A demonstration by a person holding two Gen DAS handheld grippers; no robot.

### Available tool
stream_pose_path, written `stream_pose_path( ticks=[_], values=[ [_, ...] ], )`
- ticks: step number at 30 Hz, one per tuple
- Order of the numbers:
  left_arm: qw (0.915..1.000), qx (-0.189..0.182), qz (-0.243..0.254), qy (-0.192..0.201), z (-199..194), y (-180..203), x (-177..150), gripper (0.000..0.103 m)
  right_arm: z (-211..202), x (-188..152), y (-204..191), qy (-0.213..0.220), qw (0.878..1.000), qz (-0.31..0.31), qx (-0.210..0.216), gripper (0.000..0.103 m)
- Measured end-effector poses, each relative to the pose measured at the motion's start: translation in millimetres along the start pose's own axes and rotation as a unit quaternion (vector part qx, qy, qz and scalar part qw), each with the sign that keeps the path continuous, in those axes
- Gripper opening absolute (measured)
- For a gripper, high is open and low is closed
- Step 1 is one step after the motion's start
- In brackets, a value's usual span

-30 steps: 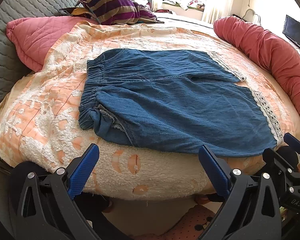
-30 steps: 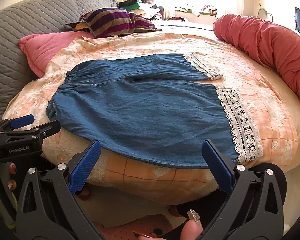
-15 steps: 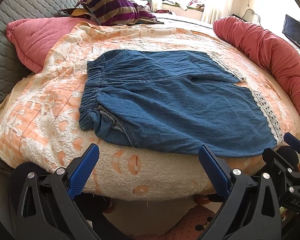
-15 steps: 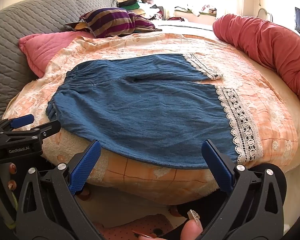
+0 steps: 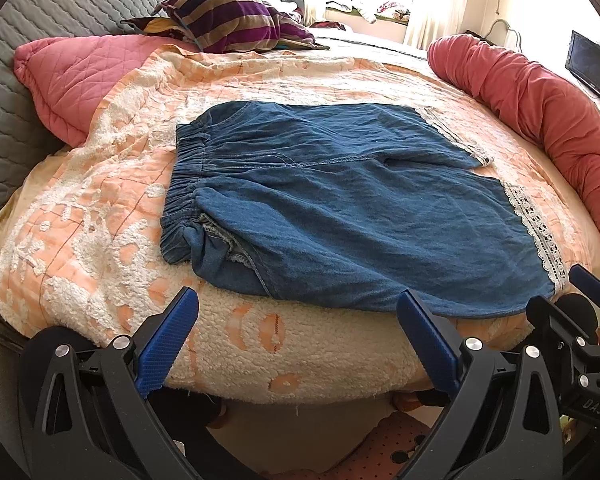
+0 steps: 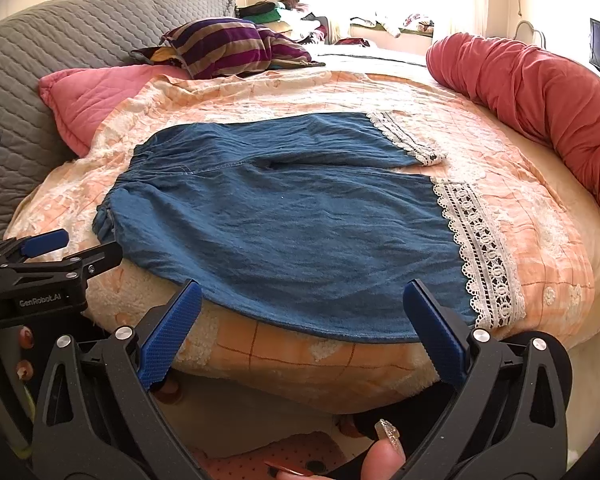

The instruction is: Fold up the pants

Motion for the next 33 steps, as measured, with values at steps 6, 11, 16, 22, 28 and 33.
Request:
stream_pose_path(
  ticks=[6, 11, 16, 22, 28, 33],
  values=[
    [1.0000, -0.001, -0.001, 0.000, 1, -2, 1, 0.099, 0, 1, -1, 0.001, 1.000, -0.002, -0.001, 0.095],
    [1.0000, -0.001, -0.002, -0.002, 2, -4, 1, 0.099, 2, 4, -1, -0.003, 1.000, -0.003, -0.001, 0.095],
    [1.0000, 0.001, -0.009, -0.004, 9, -13, 10, 0.099, 9, 15, -1, 0.000, 1.000, -0.007, 0.001, 0.095],
    [0.9999, 0.010, -0.013, 0.003, 20, -25, 29, 0.099, 30, 42, -6, -0.006, 0.999, -0.025, 0.034, 0.095],
    [0.9994, 0.011, -0.032, -0.003, 38, -49, 54, 0.099, 55, 77, -21, -0.005, 0.995, -0.047, 0.082, 0.095],
    [0.9982, 0.021, -0.056, 0.004, 52, -78, 79, 0.099, 75, 107, -37, 0.009, 0.994, -0.068, 0.087, 0.095]
  ],
)
Point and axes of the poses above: each gripper's, at about its wrist camera, not at the fingertips, and z roughly the way its jaws point, y to its right, x to its top, the point moved 1 cm from there along z, roughly the way its jaws point, and after that the axes turned 5 degrees about -x, right-handed, at the moved point
